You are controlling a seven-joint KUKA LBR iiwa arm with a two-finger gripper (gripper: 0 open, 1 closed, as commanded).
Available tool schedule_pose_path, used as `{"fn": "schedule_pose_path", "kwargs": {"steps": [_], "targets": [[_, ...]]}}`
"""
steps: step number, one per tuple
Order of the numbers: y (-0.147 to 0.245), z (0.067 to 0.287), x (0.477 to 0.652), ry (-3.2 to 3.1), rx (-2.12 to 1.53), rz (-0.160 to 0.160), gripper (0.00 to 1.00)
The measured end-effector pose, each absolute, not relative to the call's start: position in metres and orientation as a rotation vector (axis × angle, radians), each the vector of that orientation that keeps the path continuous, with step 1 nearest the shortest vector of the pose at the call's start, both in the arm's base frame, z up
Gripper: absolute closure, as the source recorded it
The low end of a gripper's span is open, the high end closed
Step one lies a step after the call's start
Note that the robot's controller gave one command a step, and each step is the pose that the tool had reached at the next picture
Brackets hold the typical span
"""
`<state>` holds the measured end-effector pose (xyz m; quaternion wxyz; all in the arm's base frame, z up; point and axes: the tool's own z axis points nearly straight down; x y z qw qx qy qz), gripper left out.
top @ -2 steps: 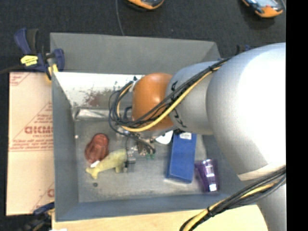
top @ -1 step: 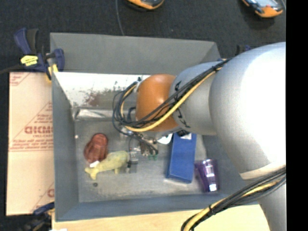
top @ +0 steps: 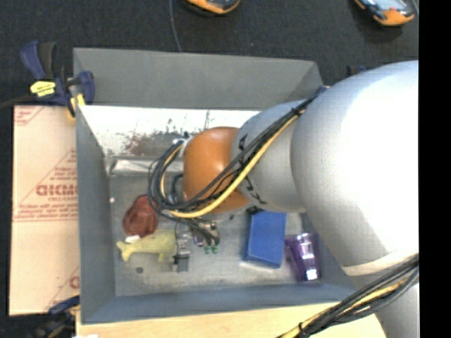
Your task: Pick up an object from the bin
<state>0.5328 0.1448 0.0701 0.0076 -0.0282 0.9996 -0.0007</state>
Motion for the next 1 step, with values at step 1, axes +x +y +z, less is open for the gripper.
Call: {"fn": "schedule_pose_path", "kwargs": {"steps": [1], "targets": [[0.171,0.07,0.5154,3.124,-0.126,0.0,0.0]]}}
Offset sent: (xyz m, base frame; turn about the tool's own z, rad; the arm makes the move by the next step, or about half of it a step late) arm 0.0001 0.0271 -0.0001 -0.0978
